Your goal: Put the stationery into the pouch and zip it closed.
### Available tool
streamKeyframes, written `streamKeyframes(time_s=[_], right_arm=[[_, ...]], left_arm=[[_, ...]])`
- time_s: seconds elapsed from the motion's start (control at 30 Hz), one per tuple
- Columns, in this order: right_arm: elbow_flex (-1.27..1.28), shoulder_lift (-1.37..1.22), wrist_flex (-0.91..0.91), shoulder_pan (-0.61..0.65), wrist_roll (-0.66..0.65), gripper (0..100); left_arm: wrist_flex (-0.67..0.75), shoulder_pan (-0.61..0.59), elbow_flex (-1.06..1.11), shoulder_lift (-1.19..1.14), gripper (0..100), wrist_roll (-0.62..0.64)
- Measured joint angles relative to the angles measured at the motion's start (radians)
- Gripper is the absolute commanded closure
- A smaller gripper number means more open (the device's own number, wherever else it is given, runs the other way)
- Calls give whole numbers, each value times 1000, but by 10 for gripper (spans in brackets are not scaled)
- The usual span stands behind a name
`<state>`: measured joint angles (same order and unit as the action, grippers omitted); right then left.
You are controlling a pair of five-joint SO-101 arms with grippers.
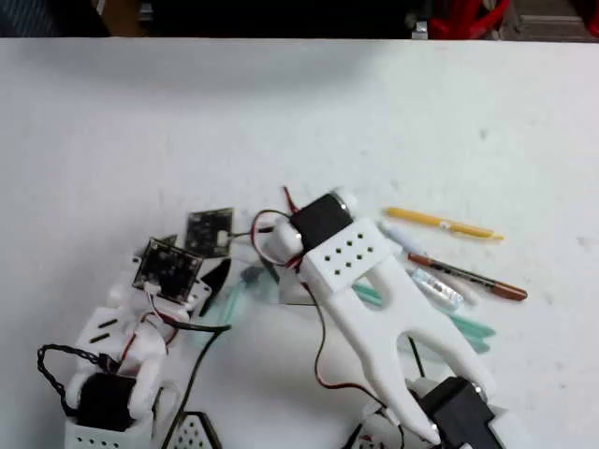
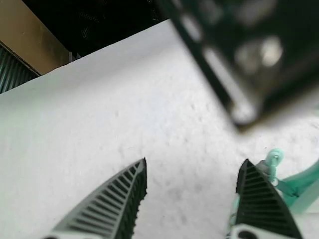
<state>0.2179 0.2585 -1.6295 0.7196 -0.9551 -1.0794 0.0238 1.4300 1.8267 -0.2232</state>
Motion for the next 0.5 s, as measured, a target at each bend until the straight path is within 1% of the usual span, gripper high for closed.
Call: streamKeyframes(time_s=[0.1,0.2,0.3,0.37,0.43,0.5], right_arm=[[-109,32,-32,21,28,981],[-203,97,-29,25,86,981],[-258,163,-26,26,137,981],[-282,207,-25,32,189,981],[-315,250,-25,55,250,981],[-365,302,-25,77,293,981]], left_arm=[[0,-2,-2,6,698,5],[-12,-5,-5,3,698,57],[-87,2,-68,-3,697,72],[-140,-2,-121,2,673,98],[-167,-2,-163,3,652,115],[-178,0,-189,3,651,123]])
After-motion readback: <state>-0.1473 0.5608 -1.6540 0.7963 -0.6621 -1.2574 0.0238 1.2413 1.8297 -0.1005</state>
